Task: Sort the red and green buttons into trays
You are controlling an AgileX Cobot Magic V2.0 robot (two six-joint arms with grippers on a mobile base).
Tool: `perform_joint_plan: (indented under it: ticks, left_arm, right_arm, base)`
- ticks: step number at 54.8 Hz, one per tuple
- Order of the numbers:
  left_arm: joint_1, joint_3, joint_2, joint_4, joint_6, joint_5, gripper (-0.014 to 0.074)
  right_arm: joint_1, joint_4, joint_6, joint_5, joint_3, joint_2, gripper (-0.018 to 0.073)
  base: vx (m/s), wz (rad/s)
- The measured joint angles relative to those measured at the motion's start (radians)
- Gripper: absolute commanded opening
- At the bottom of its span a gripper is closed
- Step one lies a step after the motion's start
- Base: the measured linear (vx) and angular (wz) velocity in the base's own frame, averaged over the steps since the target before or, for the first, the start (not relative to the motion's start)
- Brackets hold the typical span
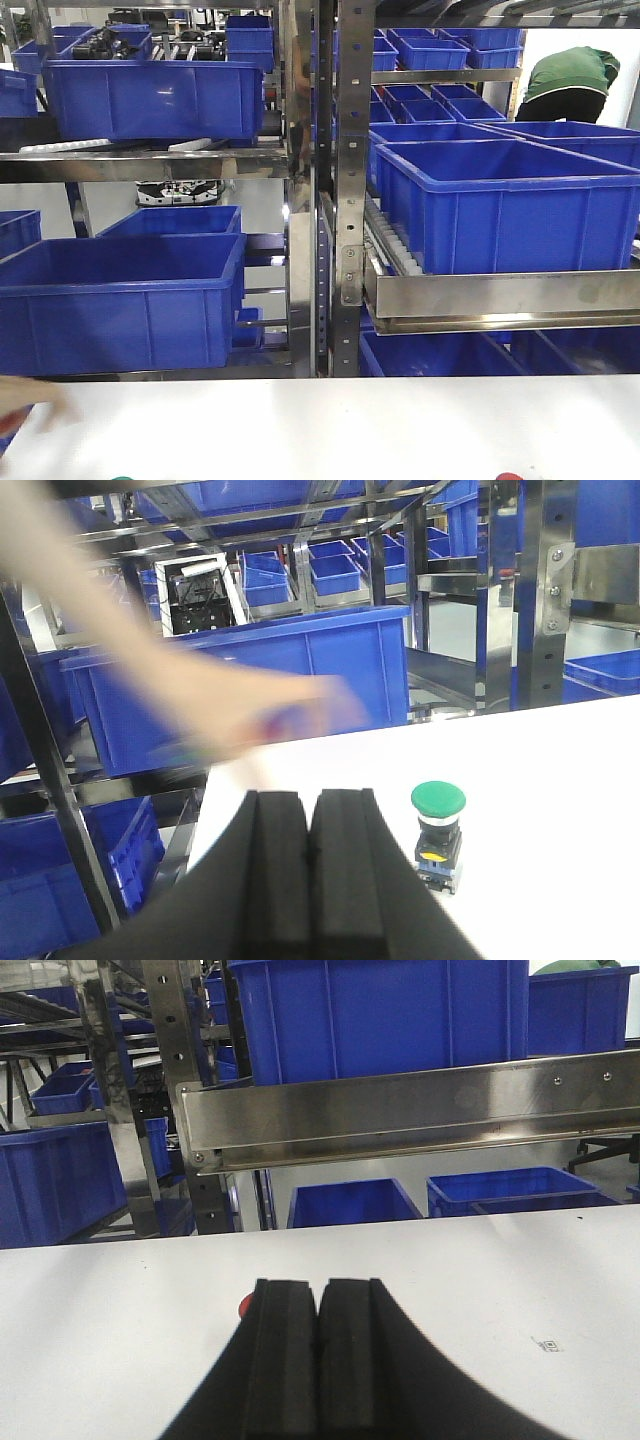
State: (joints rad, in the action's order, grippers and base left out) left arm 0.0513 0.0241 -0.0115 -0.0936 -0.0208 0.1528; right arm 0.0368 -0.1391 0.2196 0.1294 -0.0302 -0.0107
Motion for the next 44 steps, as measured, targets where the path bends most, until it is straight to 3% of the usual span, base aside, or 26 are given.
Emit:
perform_joint_plan:
  ticks: [38, 44]
  left_arm:
    - [0.0, 0.0, 0.0, 0.0, 0.0, 0.0, -0.0006]
    - [0.0, 0.0, 0.0, -0.006, 0.0, -0.064, -0.0006]
  right_arm:
    - [0.0, 0.0, 0.0, -0.022, 0.0, 0.0, -0.0008]
    - [0.0, -0.006, -0.001, -0.032, 0.004, 0.0, -0.0008]
  base:
    - [0.0, 0.0]
    - [0.0, 0.0]
